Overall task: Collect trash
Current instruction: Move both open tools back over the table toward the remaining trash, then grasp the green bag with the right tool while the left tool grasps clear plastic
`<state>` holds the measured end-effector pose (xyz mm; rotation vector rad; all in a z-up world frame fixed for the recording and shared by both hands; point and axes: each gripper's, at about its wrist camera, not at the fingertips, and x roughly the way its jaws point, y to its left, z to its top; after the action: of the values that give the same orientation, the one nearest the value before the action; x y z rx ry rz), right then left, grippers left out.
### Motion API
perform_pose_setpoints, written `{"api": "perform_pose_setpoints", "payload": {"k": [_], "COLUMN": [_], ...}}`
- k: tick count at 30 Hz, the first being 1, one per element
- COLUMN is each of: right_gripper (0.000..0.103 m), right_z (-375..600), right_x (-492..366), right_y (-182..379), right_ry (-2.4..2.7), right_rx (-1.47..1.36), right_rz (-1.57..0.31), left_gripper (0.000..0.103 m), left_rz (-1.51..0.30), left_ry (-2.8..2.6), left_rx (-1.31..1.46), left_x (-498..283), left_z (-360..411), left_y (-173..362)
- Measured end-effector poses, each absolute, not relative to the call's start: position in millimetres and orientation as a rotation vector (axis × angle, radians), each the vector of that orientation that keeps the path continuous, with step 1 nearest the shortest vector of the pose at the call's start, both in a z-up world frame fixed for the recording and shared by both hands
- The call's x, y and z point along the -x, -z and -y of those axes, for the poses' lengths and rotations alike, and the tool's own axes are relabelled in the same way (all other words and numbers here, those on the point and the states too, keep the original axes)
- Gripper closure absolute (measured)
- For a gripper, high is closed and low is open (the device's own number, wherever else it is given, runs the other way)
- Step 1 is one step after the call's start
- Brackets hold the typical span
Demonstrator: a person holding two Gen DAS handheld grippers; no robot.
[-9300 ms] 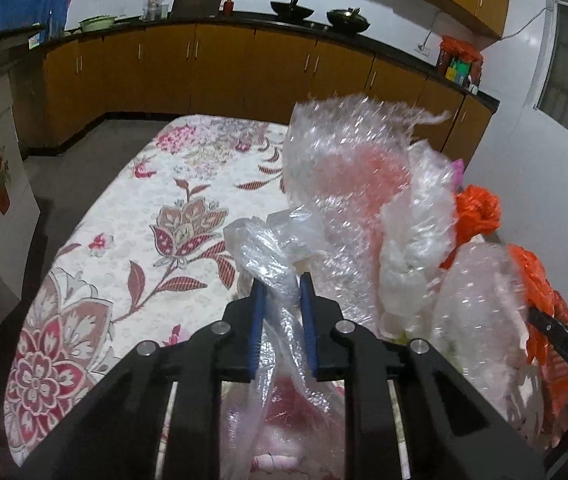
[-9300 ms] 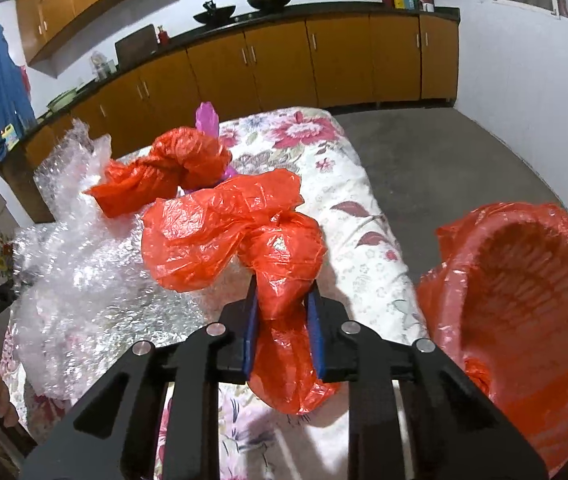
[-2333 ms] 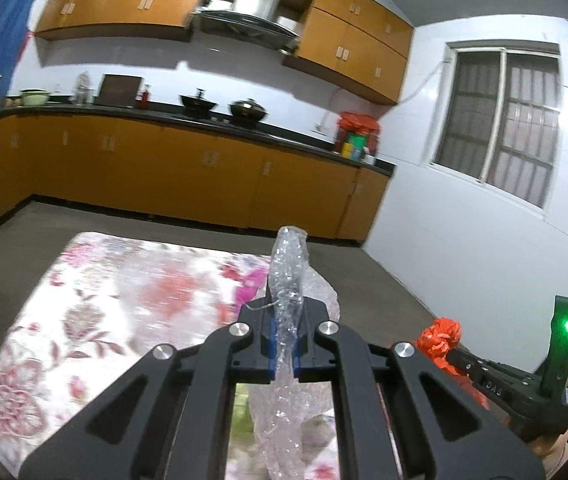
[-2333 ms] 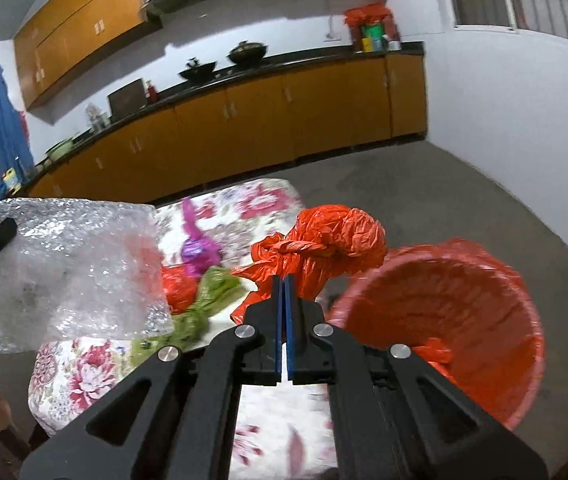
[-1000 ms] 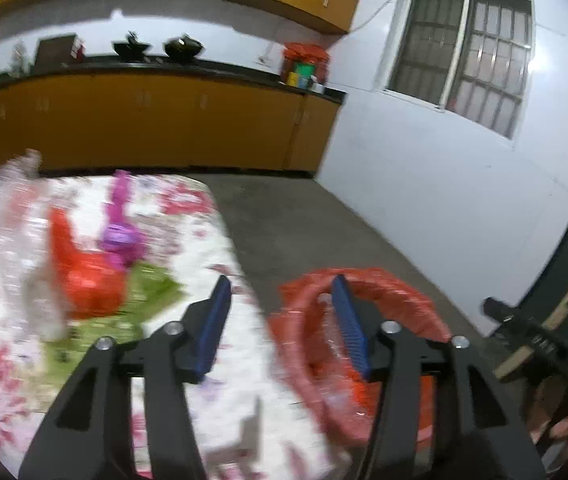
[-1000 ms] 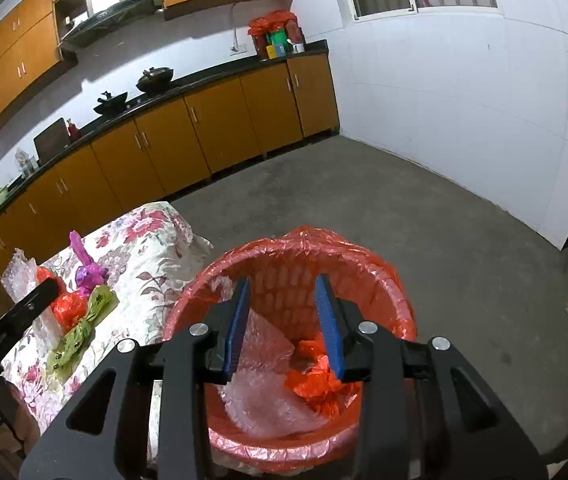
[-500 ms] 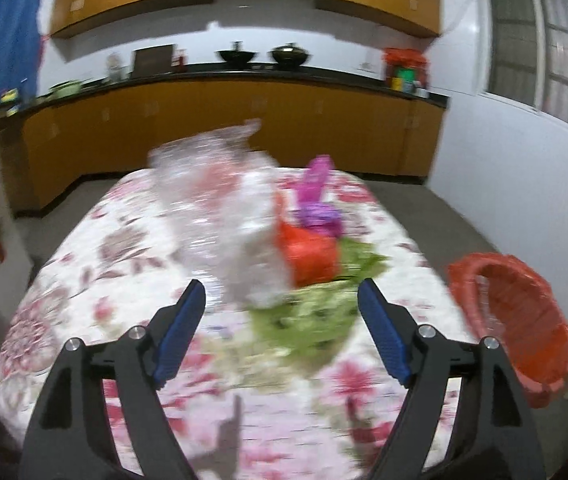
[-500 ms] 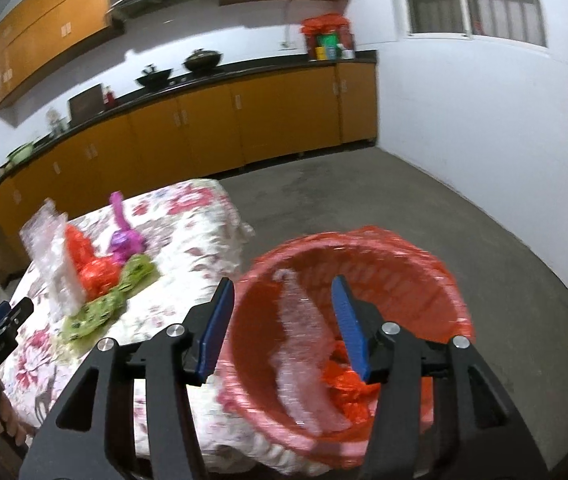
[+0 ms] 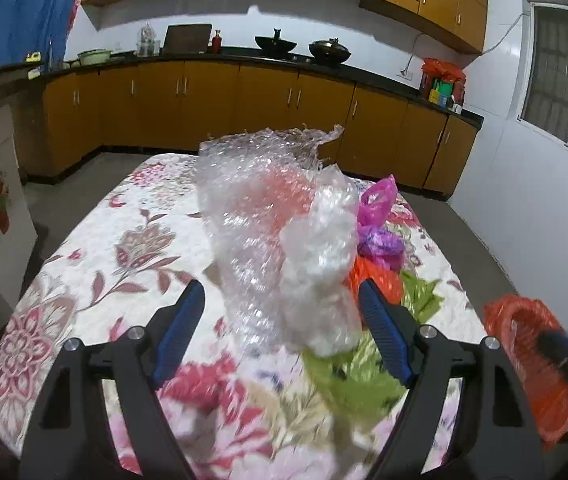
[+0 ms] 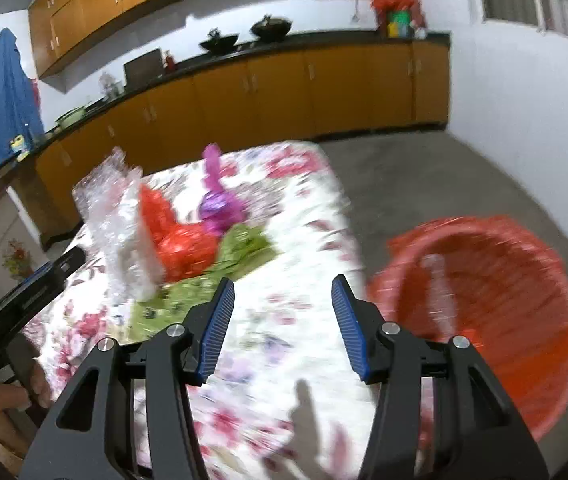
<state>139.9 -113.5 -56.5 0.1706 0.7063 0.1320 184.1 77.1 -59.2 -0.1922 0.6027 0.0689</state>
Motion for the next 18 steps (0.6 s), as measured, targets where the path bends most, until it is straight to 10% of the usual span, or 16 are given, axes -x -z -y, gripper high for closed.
{"api": "perform_pose_setpoints", "payload": {"k": [12,15,18], "right_gripper": [0.054,0.084,0.089], "right_z": [50.9,41.9,44.8], "right_x": [-213.4,-213.9,-203.4], "right_y": [119.6,126.3,125.8], "right_ry": [-0.186,-0.208,-0.201], "right_rx": [-0.256,-0.203,-0.146], "right_rz": [-0.908,-0.925,-0.903], "left_gripper": [0.025,0.025,0.025], "left_rz": [-0.584,-0.595,-0.604], "left_ry": [-0.116,-0.105,-0.075], "left_rx": [0.202,0.214,0.217], "left_x": [-183.3,-186.5,-192.0], "left_z": [-118.7,-119.3,-109.4], "left_y": [56.5,59.5,59.9]}}
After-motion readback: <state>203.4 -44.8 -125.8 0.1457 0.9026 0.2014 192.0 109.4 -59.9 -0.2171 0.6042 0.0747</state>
